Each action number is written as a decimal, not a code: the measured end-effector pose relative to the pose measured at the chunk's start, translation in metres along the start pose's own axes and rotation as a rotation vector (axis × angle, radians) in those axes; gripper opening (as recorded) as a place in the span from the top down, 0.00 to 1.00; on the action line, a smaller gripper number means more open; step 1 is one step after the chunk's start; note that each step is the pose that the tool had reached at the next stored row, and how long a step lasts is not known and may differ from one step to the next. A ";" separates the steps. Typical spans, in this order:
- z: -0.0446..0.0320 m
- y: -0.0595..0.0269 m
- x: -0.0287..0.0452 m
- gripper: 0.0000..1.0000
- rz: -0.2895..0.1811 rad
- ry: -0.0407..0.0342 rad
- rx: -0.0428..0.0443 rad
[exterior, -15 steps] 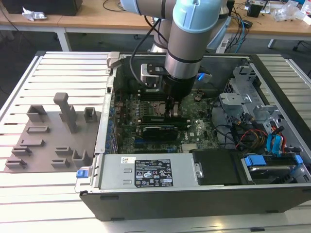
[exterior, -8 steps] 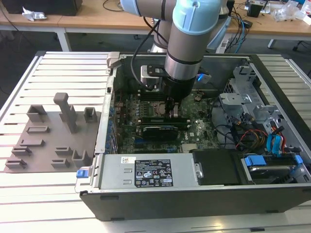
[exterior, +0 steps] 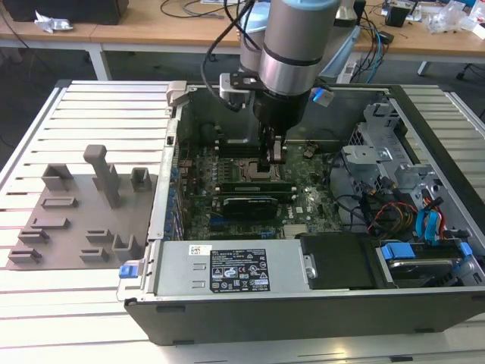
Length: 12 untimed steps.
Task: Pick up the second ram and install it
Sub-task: 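Insert the second ram into the second slot, then press down the second ram until it locks into place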
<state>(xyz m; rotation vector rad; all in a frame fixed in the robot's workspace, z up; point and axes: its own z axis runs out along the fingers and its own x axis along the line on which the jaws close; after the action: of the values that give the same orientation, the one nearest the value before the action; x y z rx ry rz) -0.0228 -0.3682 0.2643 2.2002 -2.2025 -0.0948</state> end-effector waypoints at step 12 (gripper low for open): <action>0.0071 -0.0193 0.0024 0.90 0.000 0.0016 -0.0020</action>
<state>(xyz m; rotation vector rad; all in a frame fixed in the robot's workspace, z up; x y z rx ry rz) -0.0040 -0.3704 0.2560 2.1984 -2.2007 -0.0952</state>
